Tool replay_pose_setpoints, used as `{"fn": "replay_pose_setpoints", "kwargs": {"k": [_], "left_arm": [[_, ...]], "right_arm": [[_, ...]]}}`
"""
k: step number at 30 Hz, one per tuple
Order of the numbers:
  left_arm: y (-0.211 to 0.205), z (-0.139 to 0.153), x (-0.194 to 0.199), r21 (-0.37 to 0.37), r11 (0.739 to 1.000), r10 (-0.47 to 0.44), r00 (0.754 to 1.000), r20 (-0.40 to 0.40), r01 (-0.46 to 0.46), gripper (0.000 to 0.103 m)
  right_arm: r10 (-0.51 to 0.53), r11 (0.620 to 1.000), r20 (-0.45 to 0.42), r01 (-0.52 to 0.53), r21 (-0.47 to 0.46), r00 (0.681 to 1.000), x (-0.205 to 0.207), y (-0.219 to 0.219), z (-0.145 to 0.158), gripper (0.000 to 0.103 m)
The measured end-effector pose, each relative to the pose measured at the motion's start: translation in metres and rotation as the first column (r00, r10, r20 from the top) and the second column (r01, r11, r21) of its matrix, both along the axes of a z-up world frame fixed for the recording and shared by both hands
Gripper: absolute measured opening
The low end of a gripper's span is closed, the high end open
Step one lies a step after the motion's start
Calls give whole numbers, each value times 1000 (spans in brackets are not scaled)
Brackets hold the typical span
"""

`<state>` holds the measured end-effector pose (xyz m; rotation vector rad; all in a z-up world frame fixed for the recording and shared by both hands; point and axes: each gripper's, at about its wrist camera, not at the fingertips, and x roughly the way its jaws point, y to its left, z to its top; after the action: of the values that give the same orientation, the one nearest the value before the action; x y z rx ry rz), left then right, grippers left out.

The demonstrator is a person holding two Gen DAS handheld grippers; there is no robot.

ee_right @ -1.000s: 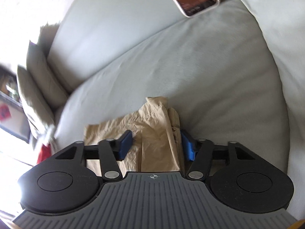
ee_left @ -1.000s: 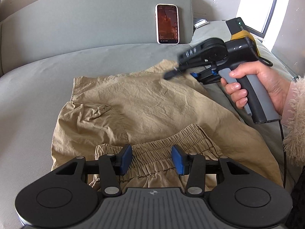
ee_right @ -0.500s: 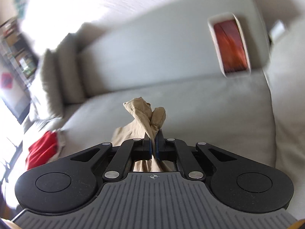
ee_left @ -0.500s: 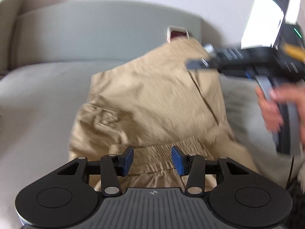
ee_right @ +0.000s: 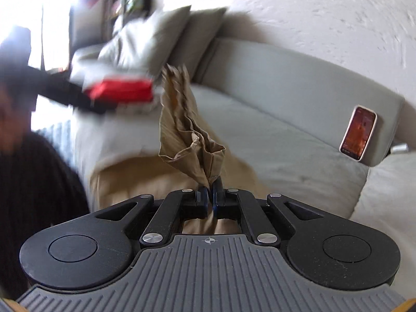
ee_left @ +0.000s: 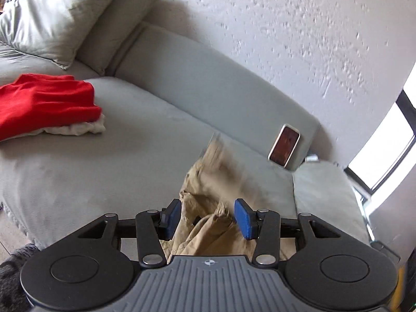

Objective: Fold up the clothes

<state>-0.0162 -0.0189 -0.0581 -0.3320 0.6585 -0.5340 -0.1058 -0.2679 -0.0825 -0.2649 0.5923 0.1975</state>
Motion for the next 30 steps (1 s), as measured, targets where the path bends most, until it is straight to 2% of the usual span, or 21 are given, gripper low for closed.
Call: {"fn": "replay_pose_setpoints", "kwargs": {"k": [2,5,7,10,14,15,17,18,20,22,23,24,26,29,30], "left_arm": [[2,5,-6,1,1000,8,1000,25,-8,44],[-2,12,-3,-1,1000,6,1000,30,-6,44],[-6,11,-1,-2,1000,3,1000,21,-3,44],[-20,8,5,34,999,-18,1000,15,17,44],[-48,-7,26,170,985,-27,999,27,22,47],[-53,-12,33,196,980,-23,1000,8,21,49],[-58,-24,48,184,981,-42,996,-80,56,49],[-58,-29,53,151,985,-71,990,-121,89,55],[-61,-35,57,124,983,-119,981,-153,138,65],[-65,-38,56,171,973,-129,981,-145,154,55],[-65,-40,55,193,969,-128,980,-151,156,19],[-64,-41,54,204,966,-126,979,-163,159,0],[-60,-44,50,202,965,-126,973,-195,165,0],[-54,-44,35,216,960,-136,973,-189,176,0],[-51,-46,32,208,961,-140,970,-200,182,0]], "right_arm": [[32,992,-39,-36,-119,999,-11,13,-19,3],[51,975,-47,-60,-216,998,-16,26,-29,3],[51,970,-48,-61,-233,998,-19,29,-28,3],[55,970,-63,-69,-235,996,-22,27,-30,3],[62,963,-84,-82,-257,995,-28,26,-32,3],[61,961,-89,-82,-263,994,-30,26,-34,3],[53,963,-89,-75,-259,995,-31,24,-34,3],[49,964,-89,-70,-255,995,-31,23,-34,3],[42,967,-87,-62,-247,995,-30,21,-33,3],[39,969,-89,-59,-241,995,-28,20,-34,3],[38,969,-92,-59,-239,995,-27,20,-34,3],[37,970,-94,-59,-238,995,-27,20,-35,3],[33,970,-96,-55,-236,995,-26,19,-35,3],[2,969,-91,-25,-247,996,-24,19,-35,5],[-18,969,-94,-6,-246,995,-24,18,-33,12]]}}
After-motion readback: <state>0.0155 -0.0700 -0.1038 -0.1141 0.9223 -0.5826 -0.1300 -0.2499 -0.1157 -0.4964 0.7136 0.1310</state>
